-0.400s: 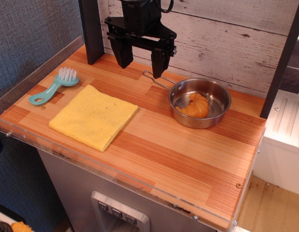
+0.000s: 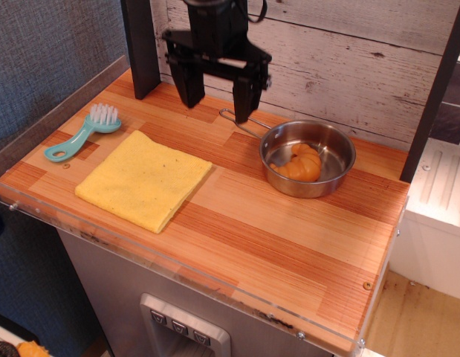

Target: Move the spoon to the back corner of the table

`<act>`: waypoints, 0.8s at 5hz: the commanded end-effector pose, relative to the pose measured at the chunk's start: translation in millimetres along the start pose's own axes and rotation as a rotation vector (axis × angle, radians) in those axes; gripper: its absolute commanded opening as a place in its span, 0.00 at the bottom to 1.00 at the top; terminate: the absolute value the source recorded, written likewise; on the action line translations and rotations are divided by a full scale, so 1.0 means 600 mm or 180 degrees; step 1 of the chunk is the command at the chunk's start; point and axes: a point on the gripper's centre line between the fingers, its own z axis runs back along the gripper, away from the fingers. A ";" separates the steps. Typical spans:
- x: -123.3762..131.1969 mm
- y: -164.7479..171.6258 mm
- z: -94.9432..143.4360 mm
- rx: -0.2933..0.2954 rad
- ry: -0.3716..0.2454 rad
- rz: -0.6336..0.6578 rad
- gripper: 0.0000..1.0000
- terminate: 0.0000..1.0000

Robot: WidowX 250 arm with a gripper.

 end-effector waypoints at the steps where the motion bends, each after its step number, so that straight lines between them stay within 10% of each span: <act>1: -0.018 0.096 0.000 -0.0040 -0.0171 0.0336 1.00 0.00; 4: -0.081 0.296 -0.005 0.0239 -0.0100 0.0375 1.00 0.00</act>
